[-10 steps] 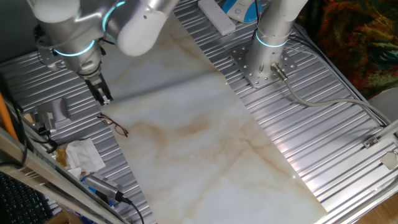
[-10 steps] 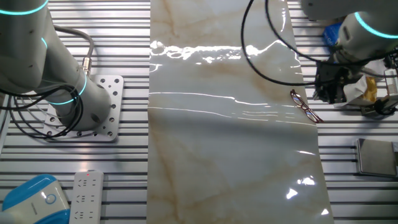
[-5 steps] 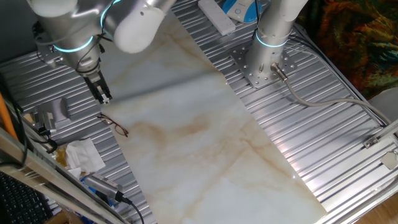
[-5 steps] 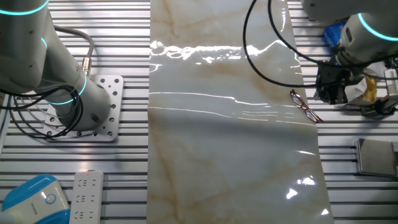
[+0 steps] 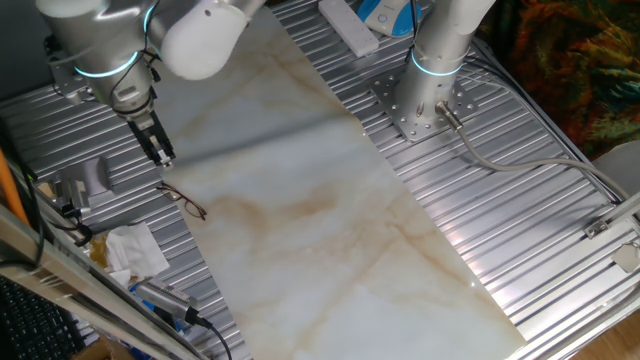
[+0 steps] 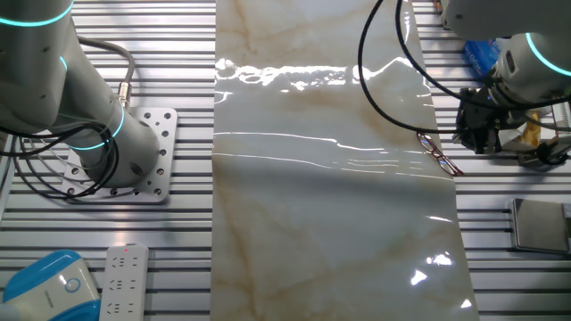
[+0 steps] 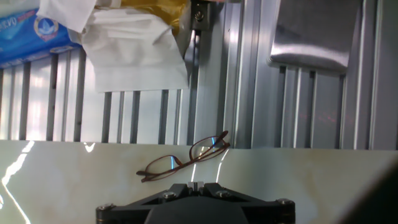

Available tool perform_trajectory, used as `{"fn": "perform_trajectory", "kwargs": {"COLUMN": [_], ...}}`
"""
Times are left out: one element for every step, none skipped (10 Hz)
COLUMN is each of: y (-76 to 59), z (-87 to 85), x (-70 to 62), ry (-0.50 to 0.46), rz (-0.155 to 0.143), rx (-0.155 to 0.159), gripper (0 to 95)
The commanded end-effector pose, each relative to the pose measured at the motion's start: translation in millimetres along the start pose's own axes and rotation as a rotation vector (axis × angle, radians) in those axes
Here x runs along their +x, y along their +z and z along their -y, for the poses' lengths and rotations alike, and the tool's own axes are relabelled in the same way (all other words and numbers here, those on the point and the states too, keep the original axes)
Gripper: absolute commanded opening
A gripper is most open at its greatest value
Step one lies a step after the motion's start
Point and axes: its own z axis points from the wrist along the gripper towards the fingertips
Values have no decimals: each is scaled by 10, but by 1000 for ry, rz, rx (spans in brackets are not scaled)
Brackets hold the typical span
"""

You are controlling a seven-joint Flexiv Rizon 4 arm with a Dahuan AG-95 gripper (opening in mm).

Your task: Unfold the leg of the glasses (with one hand)

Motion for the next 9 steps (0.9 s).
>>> {"fn": "perform_trajectory", "kwargs": {"y": [1, 1, 1, 1, 1, 1, 1, 1, 1], "z": [-4, -4, -4, -4, -4, -4, -4, -4, -4], "x": [8, 8, 8, 8, 8, 8, 8, 8, 8], "ry": [0, 1, 1, 2, 2, 4, 10, 21, 35], "rz": [1, 1, 1, 1, 2, 2, 0, -2, -8], "rx": [-1, -1, -1, -4, -6, -4, 7, 12, 21], "gripper": [0, 0, 0, 0, 0, 0, 0, 0, 0]}}
